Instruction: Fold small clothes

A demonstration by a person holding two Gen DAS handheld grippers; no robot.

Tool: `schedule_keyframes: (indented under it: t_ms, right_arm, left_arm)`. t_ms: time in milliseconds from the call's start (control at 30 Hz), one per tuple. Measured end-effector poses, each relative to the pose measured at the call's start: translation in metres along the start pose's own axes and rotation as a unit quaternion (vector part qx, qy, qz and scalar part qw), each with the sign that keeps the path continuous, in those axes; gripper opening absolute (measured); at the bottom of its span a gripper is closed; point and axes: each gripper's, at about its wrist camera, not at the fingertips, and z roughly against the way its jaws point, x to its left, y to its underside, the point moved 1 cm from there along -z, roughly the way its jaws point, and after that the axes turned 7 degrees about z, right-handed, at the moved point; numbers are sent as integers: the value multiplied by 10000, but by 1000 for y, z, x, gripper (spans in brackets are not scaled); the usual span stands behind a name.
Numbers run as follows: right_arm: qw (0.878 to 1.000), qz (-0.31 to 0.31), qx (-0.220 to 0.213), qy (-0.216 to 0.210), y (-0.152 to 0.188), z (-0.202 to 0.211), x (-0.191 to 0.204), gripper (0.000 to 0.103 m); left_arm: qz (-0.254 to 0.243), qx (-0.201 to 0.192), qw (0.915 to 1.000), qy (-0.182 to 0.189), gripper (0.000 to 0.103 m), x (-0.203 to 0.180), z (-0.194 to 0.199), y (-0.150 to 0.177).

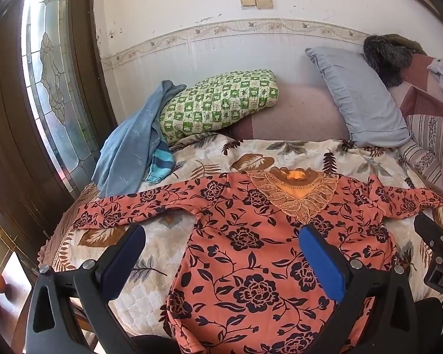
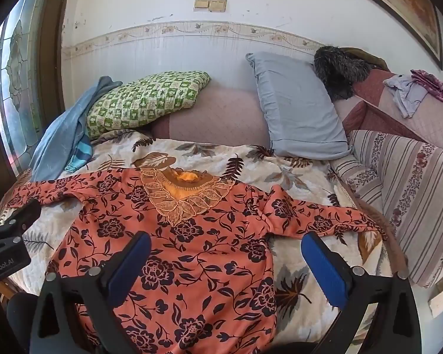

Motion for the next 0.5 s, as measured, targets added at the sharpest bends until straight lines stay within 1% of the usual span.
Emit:
schedule_keyframes:
  t_ms: [500]
  right_arm:
    - [10000,-20,-18,-7,0,4,-2,103]
  left_arm:
    - [44,-74,10000,-44,103,6,4,1]
